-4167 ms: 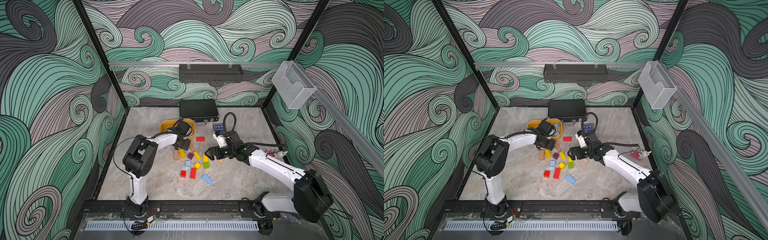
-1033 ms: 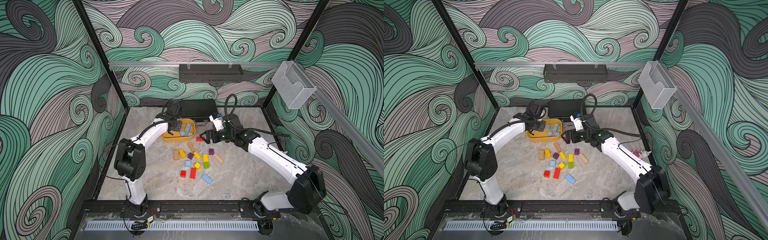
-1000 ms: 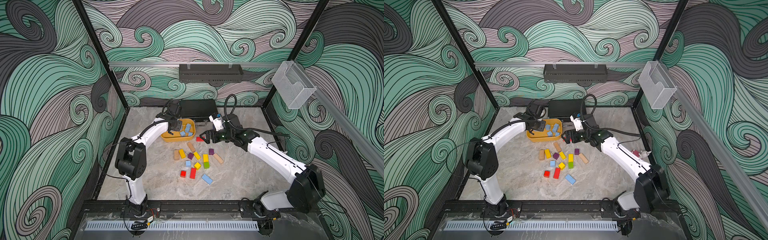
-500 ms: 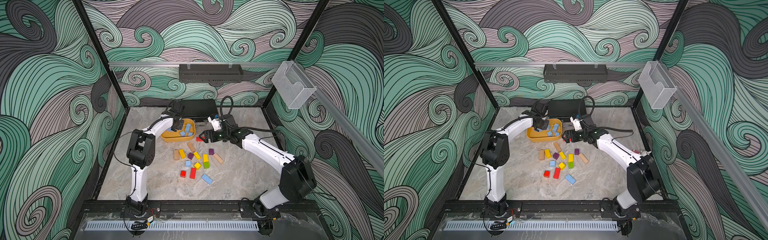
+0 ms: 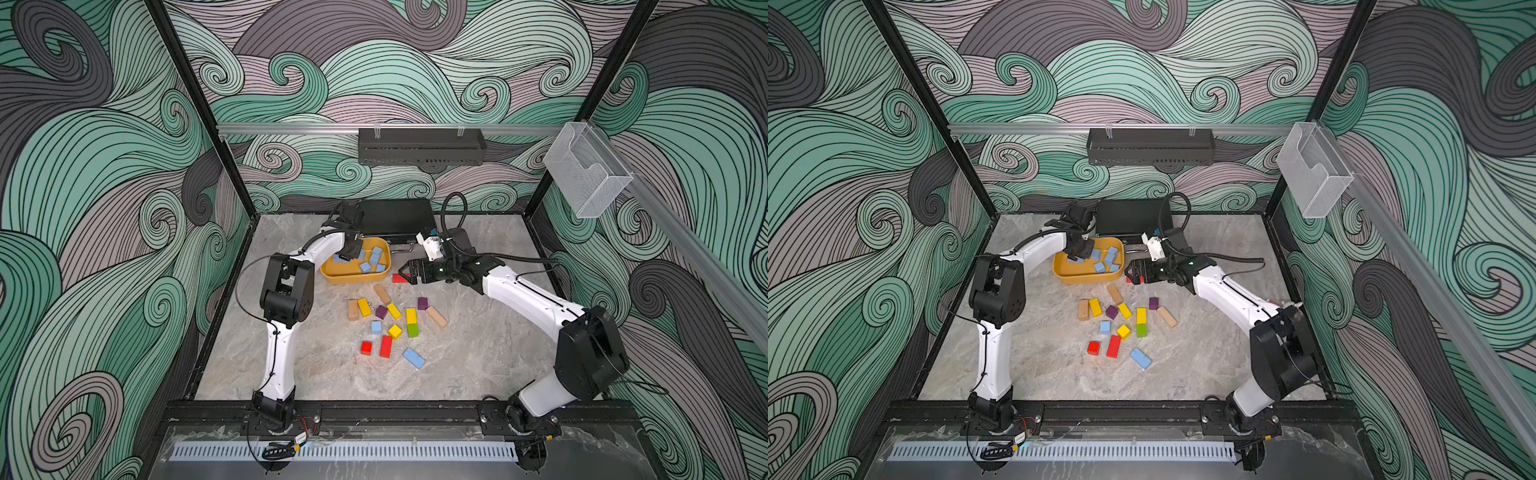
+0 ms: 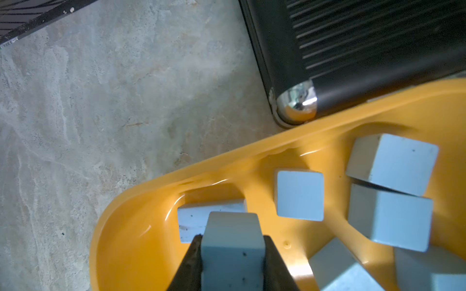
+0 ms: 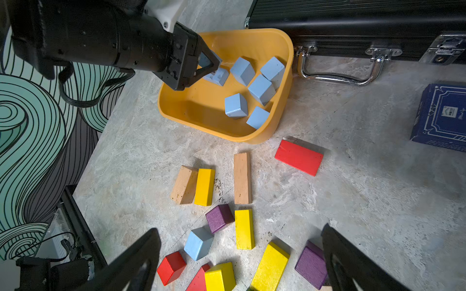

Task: Pick out the blue building blocks
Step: Place the building block in the storage box.

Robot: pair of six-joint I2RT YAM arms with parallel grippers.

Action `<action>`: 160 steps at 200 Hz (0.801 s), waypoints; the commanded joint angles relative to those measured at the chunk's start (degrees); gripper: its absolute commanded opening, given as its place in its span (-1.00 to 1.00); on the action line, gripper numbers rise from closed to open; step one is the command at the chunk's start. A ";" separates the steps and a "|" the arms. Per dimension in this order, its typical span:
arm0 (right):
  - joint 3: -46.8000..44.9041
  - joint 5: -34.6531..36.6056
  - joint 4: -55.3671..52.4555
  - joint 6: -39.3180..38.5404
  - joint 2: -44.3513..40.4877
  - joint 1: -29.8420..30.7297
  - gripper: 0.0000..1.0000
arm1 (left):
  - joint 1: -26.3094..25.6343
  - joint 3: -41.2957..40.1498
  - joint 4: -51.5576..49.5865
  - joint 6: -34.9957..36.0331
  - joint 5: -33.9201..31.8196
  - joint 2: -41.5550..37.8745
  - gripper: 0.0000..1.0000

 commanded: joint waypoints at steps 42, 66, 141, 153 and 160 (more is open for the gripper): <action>1.30 -2.52 2.64 0.65 1.39 -1.15 0.98 | 0.13 4.37 -1.52 0.81 0.46 3.83 -1.00; 1.14 -2.53 2.74 0.73 1.39 -1.42 0.98 | 0.13 4.76 -1.46 0.43 1.93 4.51 -1.00; 0.22 -2.52 2.64 0.69 1.13 -1.94 0.98 | 0.20 4.89 -0.14 -1.93 5.85 5.91 -1.00; 0.27 -2.53 2.58 0.73 1.15 -2.04 0.98 | 0.13 5.00 0.17 -2.30 6.15 6.10 -1.00; 0.34 -2.53 2.60 0.66 1.21 -2.03 0.98 | 0.13 5.03 0.31 -2.41 6.50 6.23 -1.00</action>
